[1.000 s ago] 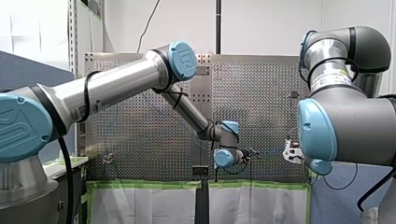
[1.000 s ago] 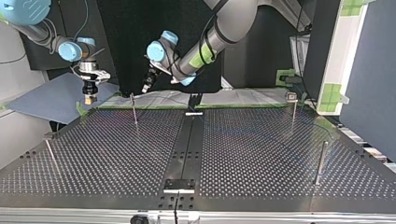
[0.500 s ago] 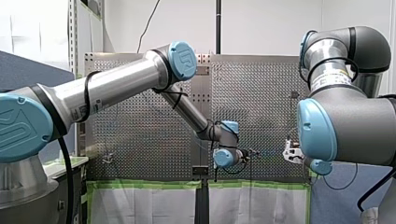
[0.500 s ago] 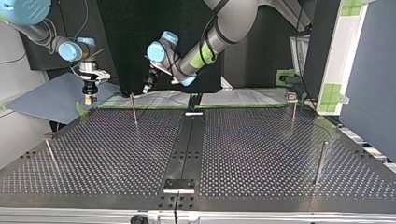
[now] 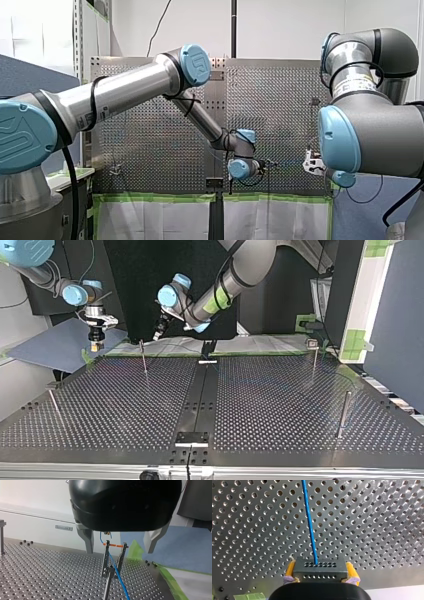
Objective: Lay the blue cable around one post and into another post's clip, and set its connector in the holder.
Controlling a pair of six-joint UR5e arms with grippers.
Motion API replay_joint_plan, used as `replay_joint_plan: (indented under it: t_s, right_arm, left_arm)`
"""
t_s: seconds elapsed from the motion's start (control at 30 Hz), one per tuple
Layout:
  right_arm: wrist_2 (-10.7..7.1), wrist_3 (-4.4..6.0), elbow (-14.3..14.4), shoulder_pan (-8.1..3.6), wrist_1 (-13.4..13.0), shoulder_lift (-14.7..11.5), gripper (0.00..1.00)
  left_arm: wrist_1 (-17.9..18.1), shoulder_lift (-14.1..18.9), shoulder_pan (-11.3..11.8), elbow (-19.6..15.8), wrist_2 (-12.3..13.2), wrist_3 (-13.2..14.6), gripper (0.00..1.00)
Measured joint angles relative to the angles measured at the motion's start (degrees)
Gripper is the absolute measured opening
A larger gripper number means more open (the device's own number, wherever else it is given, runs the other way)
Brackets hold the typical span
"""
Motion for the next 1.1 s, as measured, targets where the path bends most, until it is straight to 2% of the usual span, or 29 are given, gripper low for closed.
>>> replay_joint_plan:
  t_s: [0.17,0.27,0.57,0.87,1.1]
  right_arm:
    - [0.00,0.00,0.0,-0.02,0.0,0.0,0.21]
    - [-0.02,-0.01,0.0,-0.10,0.1,0.0,0.21]
    - [-0.02,0.00,0.0,-0.31,0.1,0.0,0.21]
    - [-0.01,0.01,0.0,0.00,0.5,0.0,0.21]
    - [0.00,0.47,0.0,0.10,0.7,0.0,0.21]
  left_arm:
    - [-0.3,0.2,-0.2,-0.1,-0.3,0.1,1.00]
    - [0.0,1.1,-0.4,-1.0,-1.3,0.1,1.00]
    - [4.4,5.9,-0.5,-5.8,-3.7,0.0,1.00]
    - [9.0,10.5,-0.1,-10.3,-5.9,-2.8,1.00]
    - [12.9,14.5,0.3,-14.3,-7.9,-3.6,1.00]
